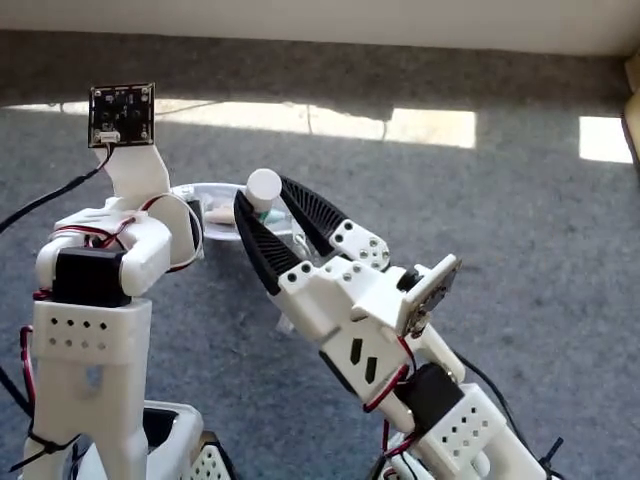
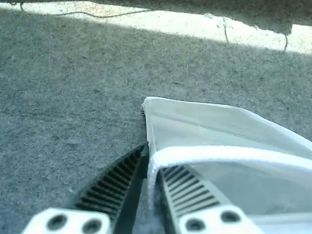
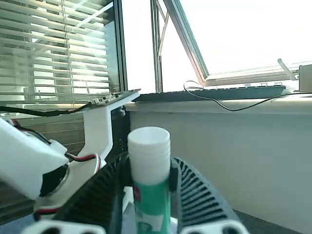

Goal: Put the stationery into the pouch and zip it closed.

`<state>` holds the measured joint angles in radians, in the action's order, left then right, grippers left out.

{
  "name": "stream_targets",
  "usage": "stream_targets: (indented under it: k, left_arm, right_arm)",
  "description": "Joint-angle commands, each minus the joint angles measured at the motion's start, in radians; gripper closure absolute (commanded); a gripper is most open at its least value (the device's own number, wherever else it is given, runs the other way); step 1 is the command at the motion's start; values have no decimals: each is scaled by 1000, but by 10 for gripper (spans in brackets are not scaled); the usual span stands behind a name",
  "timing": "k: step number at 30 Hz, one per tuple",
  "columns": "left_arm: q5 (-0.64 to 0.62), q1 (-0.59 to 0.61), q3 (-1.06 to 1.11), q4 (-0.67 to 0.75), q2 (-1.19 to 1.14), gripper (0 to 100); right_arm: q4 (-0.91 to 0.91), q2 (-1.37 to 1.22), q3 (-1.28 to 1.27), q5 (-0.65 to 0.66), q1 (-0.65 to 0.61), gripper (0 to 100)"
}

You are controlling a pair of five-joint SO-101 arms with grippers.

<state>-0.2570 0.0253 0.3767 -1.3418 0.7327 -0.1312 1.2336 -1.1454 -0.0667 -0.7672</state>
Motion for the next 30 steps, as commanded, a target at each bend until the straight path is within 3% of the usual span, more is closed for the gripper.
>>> stream_targets:
  k: [1,8,16,30]
  left_arm:
    - [8,18,-8,9,18,993]
    - [8,18,-8,8,18,993]
    - [8,19,-8,6,19,993]
    - [8,19,-8,8,19,993]
  right_arm:
    - [-107,-97,7,-3,-10,992]
    - [-255,-240,-1,-3,-8,992]
    - [-259,-314,-12,-9,71,993]
    - [-255,-283,-79,-9,59,993]
